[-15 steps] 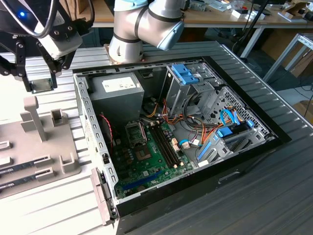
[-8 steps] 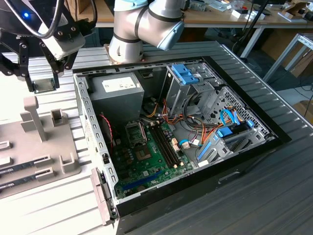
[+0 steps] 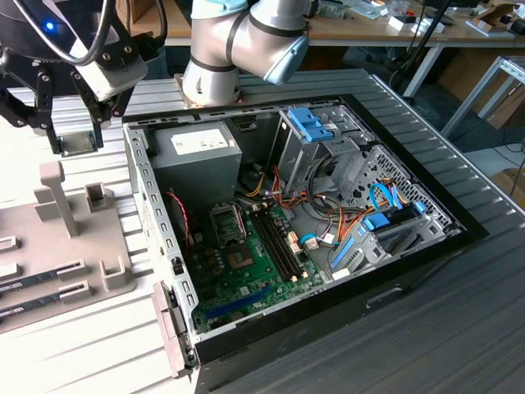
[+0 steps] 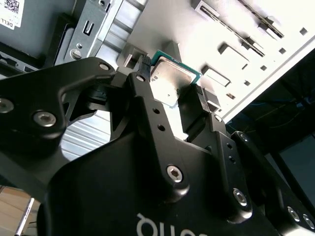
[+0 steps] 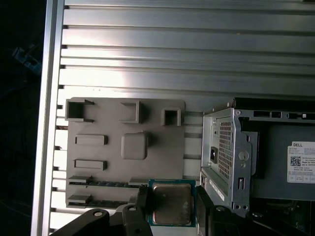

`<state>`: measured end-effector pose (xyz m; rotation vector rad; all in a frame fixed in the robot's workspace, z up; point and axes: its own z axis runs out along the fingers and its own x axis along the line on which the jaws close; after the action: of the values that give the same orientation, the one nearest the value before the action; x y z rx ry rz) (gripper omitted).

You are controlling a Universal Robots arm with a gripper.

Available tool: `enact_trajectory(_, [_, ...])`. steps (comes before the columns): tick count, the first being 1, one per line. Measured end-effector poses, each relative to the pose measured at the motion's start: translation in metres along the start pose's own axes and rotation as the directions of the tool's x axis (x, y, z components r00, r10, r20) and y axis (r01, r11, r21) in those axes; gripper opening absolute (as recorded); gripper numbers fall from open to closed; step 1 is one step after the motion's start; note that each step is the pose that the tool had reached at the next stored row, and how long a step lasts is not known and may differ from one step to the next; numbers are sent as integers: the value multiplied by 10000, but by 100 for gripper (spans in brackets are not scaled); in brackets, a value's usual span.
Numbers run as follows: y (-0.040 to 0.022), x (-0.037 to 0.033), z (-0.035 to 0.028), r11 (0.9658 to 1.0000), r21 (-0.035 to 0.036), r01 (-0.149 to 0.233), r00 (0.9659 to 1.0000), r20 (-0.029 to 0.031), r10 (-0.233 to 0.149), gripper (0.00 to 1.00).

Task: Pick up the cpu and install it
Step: 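Pick up the cpu and move it towards the insertion slot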

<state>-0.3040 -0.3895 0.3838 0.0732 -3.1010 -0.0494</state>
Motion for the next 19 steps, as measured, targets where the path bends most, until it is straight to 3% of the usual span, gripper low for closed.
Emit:
enact_trajectory(9, [-3,-51,9,10000,0,0,10000,0,0,47])
enact_trajectory(19, [-9,-172,34,10000,0,0,10000,1,0,47])
